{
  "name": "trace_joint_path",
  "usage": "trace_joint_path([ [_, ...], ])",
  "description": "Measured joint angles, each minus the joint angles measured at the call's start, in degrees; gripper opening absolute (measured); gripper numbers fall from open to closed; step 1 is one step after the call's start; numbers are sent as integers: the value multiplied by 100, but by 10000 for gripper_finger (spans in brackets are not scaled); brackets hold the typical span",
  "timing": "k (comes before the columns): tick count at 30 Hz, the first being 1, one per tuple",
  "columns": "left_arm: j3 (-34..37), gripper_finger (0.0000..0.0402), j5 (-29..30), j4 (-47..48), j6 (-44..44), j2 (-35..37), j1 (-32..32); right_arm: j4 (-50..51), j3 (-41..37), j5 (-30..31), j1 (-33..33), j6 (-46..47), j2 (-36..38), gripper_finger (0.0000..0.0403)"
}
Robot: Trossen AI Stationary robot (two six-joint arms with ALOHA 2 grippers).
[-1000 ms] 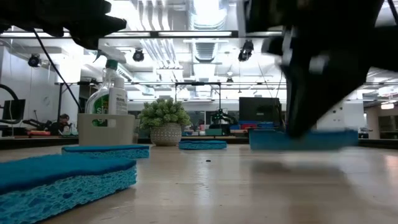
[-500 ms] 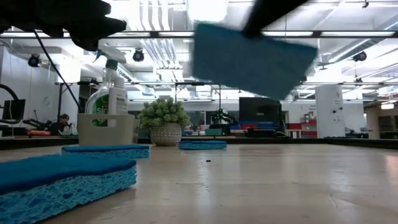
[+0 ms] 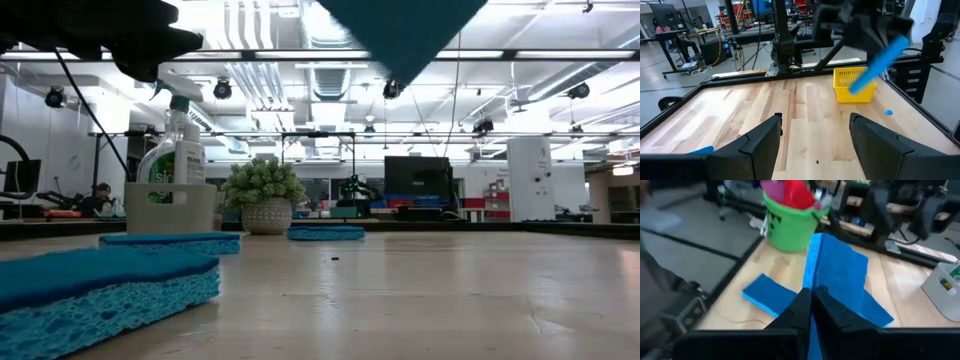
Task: Pick & Place Kitchen Items
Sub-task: Put the blue sponge into the yellow bin
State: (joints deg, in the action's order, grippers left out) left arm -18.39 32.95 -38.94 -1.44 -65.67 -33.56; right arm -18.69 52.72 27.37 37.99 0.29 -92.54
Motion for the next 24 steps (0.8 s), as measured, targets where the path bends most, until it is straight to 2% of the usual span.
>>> trace_joint_path([
  [5,0,236,0,20,16,0,0,436,-357,-5,328,352,847,18],
  [12,0,236,-2,20,16,0,0,2338,-151,400,1074,1905,1630,18],
  [19,0,236,-2,20,21,0,-1,4920,440,620,1825,4565,1545,18],
  [24,0,236,-2,20,41,0,0,5828,672,167,2063,5889,1163,18],
])
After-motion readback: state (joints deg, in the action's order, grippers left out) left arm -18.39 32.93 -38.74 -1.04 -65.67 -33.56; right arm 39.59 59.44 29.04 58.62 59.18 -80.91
